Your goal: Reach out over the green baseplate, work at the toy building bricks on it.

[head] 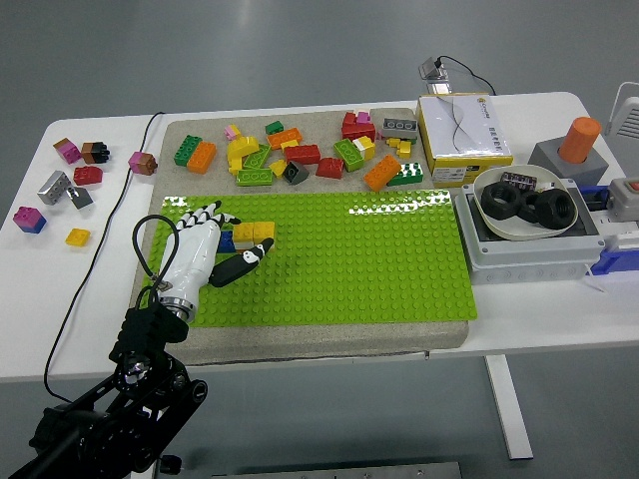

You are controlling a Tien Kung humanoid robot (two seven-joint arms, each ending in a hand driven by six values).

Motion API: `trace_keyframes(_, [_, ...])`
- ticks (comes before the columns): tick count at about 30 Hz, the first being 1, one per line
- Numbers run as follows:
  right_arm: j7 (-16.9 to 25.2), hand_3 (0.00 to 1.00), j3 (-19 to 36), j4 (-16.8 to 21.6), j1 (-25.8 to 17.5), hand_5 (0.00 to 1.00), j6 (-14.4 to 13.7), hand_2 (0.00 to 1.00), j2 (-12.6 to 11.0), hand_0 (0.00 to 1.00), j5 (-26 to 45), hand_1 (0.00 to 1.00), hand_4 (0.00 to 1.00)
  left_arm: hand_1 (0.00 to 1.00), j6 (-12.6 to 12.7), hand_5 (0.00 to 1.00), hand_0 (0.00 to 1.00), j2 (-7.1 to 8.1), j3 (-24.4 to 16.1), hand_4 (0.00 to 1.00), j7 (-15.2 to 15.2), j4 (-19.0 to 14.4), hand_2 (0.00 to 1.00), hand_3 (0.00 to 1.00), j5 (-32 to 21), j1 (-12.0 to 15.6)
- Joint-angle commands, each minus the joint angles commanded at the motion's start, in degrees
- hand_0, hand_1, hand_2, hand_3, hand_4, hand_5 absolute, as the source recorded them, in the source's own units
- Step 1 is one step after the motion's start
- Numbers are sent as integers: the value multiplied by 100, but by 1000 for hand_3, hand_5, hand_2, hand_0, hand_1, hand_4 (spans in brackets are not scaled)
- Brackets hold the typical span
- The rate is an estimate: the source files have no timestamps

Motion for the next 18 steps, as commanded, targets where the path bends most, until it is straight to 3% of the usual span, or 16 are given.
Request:
trace_keyframes(6, [8, 647, -46, 0, 16, 753, 15, 636, 4, 588, -22, 576, 655, 978, 236, 908, 998, 66, -342, 887, -149, -651, 986, 711, -60, 182])
trace_keyframes(12, [-7, 647, -99, 0, -15, 754, 23, 636, 17, 587, 23, 576, 655, 965, 462, 902, 998, 253, -567, 881, -491, -1390, 965, 708, -448, 575])
trace_keyframes(14, [-11, 646, -107, 0, -23, 754, 25, 636, 22, 588, 30, 574, 655, 949, 507, 847, 998, 299, -594, 867, -620, -1527, 948, 711, -643, 701])
trace_keyframes(18, [-11, 646, -160, 0, -30, 754, 35, 636, 42, 588, 68, 574, 655, 949, 635, 847, 998, 361, -532, 867, -1027, -1601, 948, 711, -1136, 971])
